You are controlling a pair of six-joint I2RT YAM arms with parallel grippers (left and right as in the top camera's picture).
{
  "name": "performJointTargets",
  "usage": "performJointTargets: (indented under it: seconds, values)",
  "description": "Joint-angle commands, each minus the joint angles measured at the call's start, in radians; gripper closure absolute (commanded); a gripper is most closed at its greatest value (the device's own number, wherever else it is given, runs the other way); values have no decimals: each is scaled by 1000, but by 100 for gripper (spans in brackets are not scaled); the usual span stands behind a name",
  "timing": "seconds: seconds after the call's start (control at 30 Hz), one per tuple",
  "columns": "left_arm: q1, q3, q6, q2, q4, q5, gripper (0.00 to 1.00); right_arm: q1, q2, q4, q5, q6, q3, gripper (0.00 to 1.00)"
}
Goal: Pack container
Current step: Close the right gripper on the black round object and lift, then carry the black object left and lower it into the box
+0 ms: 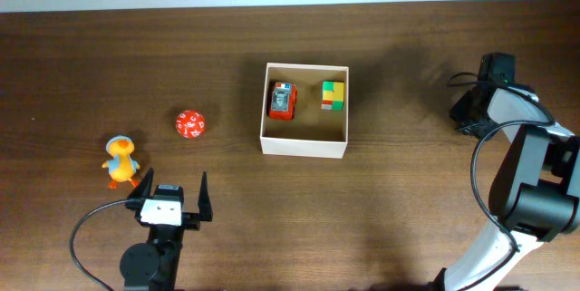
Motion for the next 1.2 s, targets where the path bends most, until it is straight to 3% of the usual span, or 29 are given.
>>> performJointTargets:
  seconds: [0.0, 0.53, 0.97, 1.17]
  values:
    - [-2, -6, 20, -8, -1, 0, 1, -3, 34, -6, 4, -10, -6, 53]
    - [-2, -6, 20, -8, -1, 0, 1, -3, 18, -187, -90, -55, 174, 53]
    - [-2, -6, 20, -8, -1, 0, 1, 34, 18, -390, -679, -463, 421, 53]
    - [-2, -6, 20, -8, -1, 0, 1, 134, 16, -492, -793, -561, 534, 53]
